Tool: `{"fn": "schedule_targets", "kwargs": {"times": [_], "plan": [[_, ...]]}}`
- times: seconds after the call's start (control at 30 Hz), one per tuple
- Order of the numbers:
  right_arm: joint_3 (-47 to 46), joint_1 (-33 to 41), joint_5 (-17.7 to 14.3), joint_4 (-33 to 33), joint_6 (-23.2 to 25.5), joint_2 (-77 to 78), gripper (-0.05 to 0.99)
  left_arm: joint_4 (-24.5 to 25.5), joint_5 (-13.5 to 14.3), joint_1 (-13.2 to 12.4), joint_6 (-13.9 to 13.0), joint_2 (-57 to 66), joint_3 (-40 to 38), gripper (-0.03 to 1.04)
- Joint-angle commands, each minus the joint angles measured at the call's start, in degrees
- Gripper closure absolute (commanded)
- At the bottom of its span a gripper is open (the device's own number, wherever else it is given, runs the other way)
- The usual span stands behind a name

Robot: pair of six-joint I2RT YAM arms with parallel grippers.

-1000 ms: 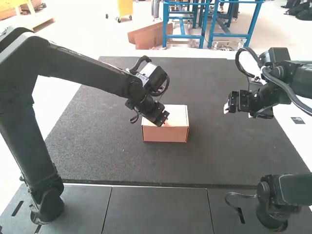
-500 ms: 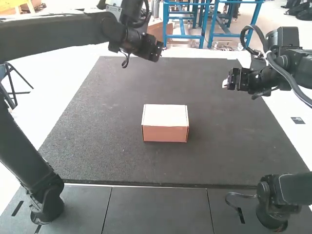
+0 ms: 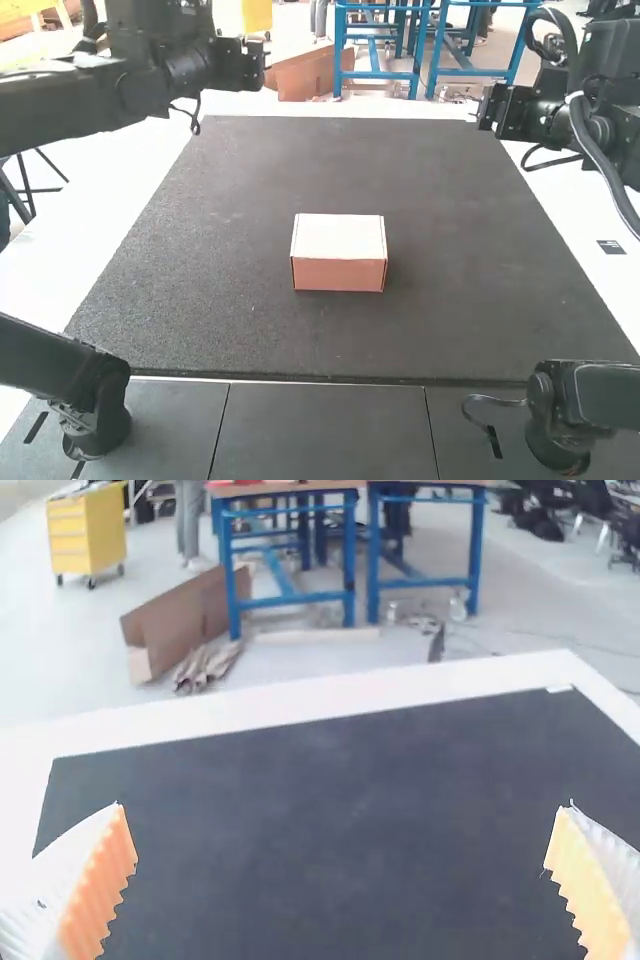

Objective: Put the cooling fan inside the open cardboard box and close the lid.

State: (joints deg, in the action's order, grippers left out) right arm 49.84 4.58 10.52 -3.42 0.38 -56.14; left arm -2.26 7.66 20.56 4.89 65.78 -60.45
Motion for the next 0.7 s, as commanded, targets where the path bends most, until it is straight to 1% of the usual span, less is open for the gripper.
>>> {"fn": "schedule_targets", "kwargs": {"times": [0.0,0.07,0.13,0.17,0.2,0.3,0.4,0.47,0.57,0.67], "plan": [[-2.74,-0.98,-1.38,1.75,-0.03,2.70,0.03,-2.40,-1.95,-1.04,-2.25,-5.40,5.60,0.04],[-4.93,-0.98,-2.17,3.33,-0.03,4.55,0.03,-3.63,-1.86,-1.31,-2.16,-8.12,9.29,0.04],[-7.57,-0.98,-3.76,5.09,0.06,6.66,0.03,-4.68,-1.51,-1.40,-2.16,-11.11,13.07,0.04],[-8.98,-0.98,-3.84,5.71,-0.03,7.80,0.03,-4.94,-1.42,-1.66,-2.34,-12.87,14.92,0.04],[-10.29,-0.98,-3.93,6.15,-0.12,9.12,0.03,-5.38,-1.42,-1.92,-3.22,-14.63,16.85,0.04],[-14.86,-0.98,-4.02,7.38,-0.21,13.25,0.03,-8.02,-1.33,-3.07,-4.45,-19.72,23.27,0.04],[-19.43,-0.98,-4.20,7.99,-1.00,18.08,0.03,-11.19,-1.33,-4.47,-4.45,-25.52,30.04,0.04],[-22.07,-0.54,-4.99,8.25,-1.61,20.72,0.03,-11.36,-1.60,-5.35,-4.45,-28.78,33.38,0.04],[-25.50,-0.36,-5.25,10.36,-2.58,24.41,0.03,-11.45,-1.68,-6.23,-4.53,-32.82,37.77,0.04],[-28.22,-0.36,-5.78,11.24,-3.02,26.52,0.03,-13.03,-1.77,-6.93,-4.80,-36.34,41.90,0.04]]}}
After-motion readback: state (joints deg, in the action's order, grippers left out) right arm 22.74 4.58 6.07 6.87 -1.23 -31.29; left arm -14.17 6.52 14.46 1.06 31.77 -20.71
